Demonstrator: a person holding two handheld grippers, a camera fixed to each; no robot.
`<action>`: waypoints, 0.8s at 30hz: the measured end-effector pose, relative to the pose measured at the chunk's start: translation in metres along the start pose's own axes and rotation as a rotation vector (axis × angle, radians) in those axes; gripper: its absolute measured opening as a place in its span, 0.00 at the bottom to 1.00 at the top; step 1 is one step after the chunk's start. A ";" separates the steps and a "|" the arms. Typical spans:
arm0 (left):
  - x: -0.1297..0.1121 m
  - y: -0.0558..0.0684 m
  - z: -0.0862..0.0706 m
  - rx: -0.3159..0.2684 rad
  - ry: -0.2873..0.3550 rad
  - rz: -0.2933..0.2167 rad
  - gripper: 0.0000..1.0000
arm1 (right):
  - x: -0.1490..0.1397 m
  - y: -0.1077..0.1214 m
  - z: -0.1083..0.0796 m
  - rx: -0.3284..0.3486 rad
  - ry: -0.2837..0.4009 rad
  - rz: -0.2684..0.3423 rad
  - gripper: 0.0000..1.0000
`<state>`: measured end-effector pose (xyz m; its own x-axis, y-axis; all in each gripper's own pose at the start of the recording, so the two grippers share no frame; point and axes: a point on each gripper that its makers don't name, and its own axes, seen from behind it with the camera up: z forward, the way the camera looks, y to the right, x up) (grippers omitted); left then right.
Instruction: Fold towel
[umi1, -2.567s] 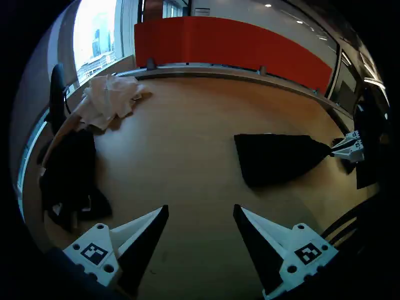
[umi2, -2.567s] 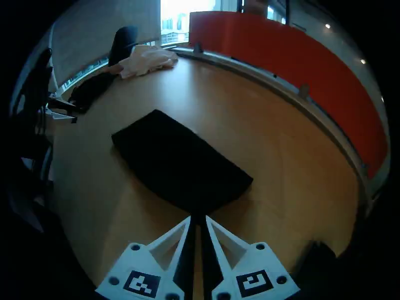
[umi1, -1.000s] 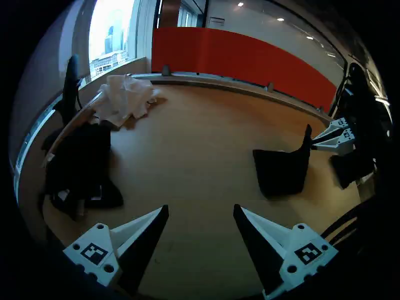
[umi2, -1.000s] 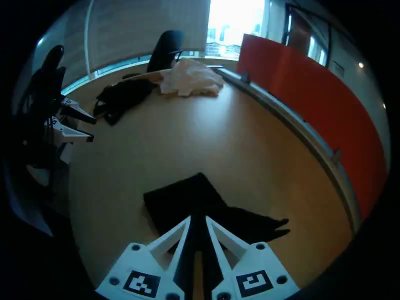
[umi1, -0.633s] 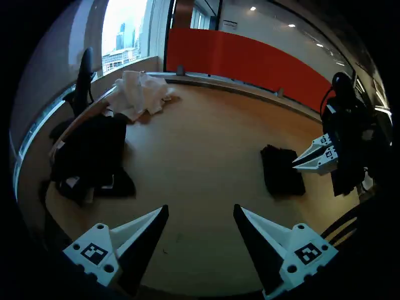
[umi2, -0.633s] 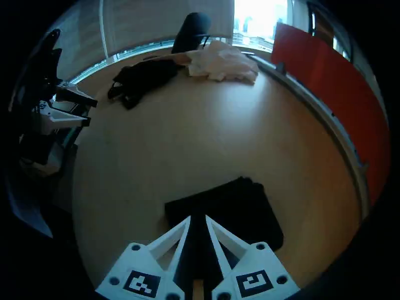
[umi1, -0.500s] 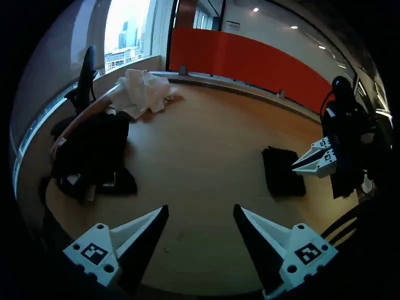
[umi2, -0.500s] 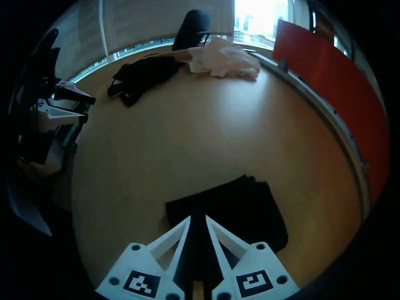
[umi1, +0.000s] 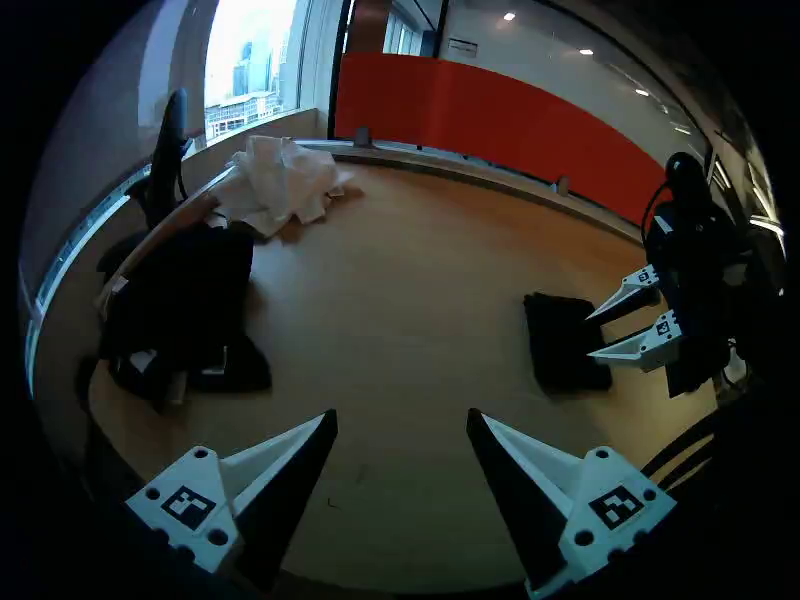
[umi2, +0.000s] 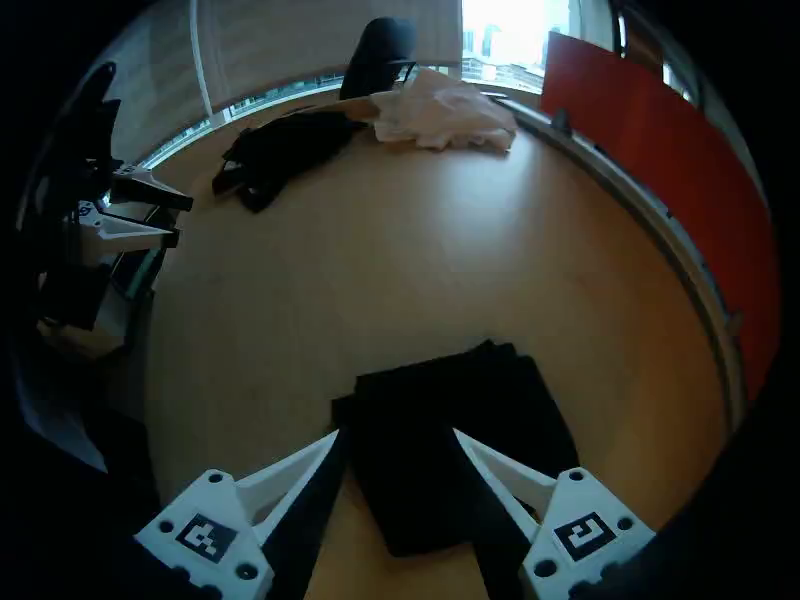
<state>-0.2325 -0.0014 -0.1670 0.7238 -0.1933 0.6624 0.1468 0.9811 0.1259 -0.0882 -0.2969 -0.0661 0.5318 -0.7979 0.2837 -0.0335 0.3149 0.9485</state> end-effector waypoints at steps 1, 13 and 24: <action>0.000 0.000 0.000 -0.001 0.000 0.001 0.96 | -0.001 0.000 0.000 -0.002 -0.001 0.001 0.68; 0.005 0.001 0.005 -0.006 -0.001 0.016 0.97 | -0.039 0.003 -0.009 -0.053 -0.034 0.060 0.68; 0.009 0.003 0.009 -0.013 -0.007 0.042 0.97 | -0.085 -0.001 -0.019 -0.099 -0.066 0.160 0.68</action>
<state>-0.2319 -0.0003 -0.1542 0.7249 -0.1523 0.6718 0.1251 0.9881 0.0889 -0.1174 -0.2197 -0.0936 0.4692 -0.7646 0.4418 -0.0286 0.4869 0.8730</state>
